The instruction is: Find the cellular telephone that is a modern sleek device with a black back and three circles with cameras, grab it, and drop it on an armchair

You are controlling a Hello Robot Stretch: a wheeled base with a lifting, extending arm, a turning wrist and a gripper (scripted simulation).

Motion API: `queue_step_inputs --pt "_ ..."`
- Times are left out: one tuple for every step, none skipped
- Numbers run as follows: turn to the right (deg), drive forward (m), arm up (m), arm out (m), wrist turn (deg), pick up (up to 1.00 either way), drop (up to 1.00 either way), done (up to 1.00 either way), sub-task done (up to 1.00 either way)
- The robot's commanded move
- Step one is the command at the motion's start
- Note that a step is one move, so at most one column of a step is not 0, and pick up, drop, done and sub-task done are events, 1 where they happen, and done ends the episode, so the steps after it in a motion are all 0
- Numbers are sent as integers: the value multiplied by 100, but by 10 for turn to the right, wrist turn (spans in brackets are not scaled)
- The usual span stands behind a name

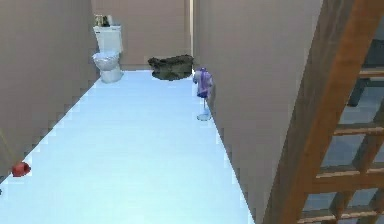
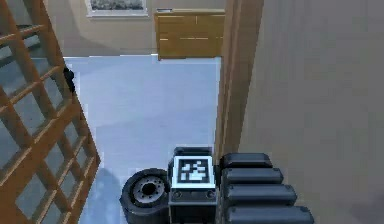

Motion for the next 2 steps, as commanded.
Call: queue_step_inputs --pt "360 0 0 0 0 0 0 0 0" --pt "0 10 0 0 0 0 0 0 0"
